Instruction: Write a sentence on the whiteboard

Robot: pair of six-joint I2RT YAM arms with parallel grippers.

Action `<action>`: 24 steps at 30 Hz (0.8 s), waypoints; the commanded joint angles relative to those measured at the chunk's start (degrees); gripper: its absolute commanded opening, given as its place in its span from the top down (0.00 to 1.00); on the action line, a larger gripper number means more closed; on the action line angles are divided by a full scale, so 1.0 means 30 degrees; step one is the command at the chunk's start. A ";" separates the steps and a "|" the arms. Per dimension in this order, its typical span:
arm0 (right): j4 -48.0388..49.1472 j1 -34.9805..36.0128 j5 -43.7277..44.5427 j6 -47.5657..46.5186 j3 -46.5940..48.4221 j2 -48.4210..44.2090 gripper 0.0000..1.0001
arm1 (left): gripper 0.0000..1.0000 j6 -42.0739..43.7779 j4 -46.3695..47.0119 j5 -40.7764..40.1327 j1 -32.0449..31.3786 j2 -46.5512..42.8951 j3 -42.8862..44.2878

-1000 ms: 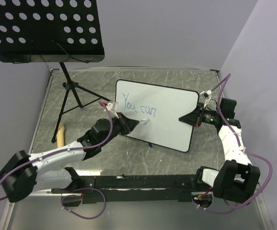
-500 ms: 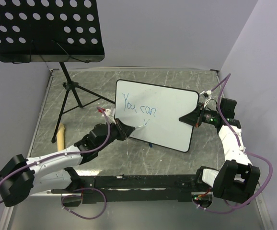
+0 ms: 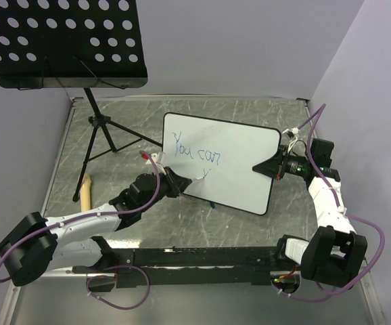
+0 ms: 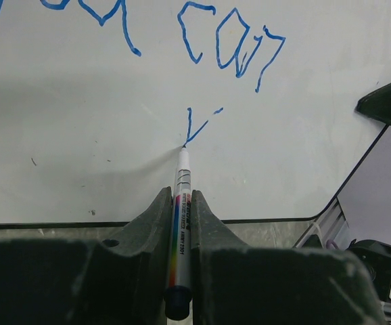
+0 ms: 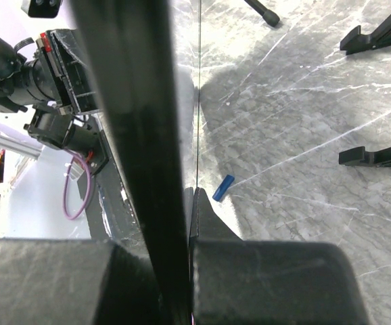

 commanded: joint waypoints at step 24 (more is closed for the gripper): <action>0.0734 0.0101 -0.4351 -0.0004 0.1430 -0.0314 1.00 | 0.99 -0.0175 0.1466 0.0547 0.0232 0.0653 0.0883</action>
